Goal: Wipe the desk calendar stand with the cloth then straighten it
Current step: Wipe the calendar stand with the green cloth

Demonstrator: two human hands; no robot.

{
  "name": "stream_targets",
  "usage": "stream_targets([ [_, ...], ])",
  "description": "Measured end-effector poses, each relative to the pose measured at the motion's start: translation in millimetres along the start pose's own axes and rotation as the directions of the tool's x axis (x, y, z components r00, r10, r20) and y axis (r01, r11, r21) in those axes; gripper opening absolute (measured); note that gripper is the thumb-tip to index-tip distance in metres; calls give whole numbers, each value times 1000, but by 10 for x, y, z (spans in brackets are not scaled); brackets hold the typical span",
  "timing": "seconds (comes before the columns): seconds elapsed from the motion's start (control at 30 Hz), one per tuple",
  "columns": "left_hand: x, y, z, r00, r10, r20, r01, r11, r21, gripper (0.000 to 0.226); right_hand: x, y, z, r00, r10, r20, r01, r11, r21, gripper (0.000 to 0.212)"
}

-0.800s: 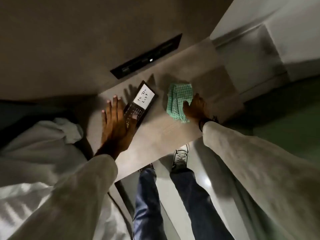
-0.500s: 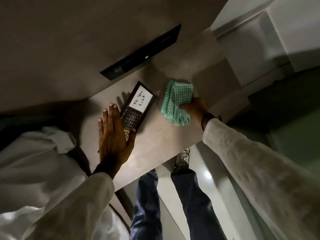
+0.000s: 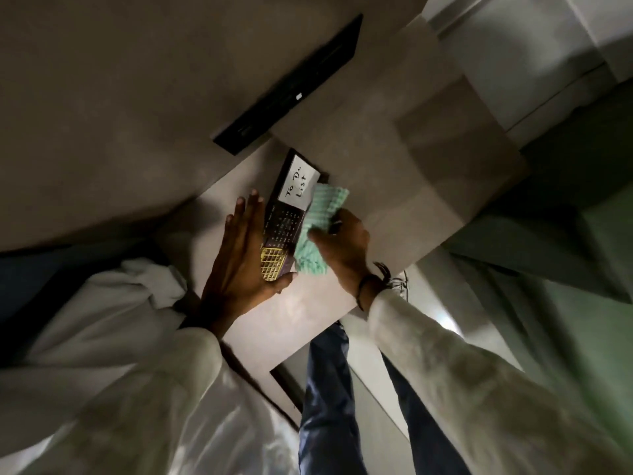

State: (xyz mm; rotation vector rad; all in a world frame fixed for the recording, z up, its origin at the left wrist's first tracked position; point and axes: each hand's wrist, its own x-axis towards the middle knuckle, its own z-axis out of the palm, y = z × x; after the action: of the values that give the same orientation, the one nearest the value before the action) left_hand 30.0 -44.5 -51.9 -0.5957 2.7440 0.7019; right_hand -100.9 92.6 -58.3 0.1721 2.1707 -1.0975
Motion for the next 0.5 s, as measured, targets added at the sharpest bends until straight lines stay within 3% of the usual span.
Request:
stream_targets([
  [0.07,-5,28,20,999,36,1,-36,999,19,146,32,-83,149,999,-48,-8,48,997,-59,17],
  [0.2,-49,-45,132,997,54,-56,-56,998,-27,144,89,-11,333,1000,19,-4,-19,997,-73,26],
  [0.37,-36,-58,160,989,95,-116,-92,995,28,137,79,-17,346,996,62,69,-64,998,23,19],
  [0.5,-23,-75,138,986,125,-109,-116,990,83,139,-23,-14,418,997,75,20,-77,991,108,18],
])
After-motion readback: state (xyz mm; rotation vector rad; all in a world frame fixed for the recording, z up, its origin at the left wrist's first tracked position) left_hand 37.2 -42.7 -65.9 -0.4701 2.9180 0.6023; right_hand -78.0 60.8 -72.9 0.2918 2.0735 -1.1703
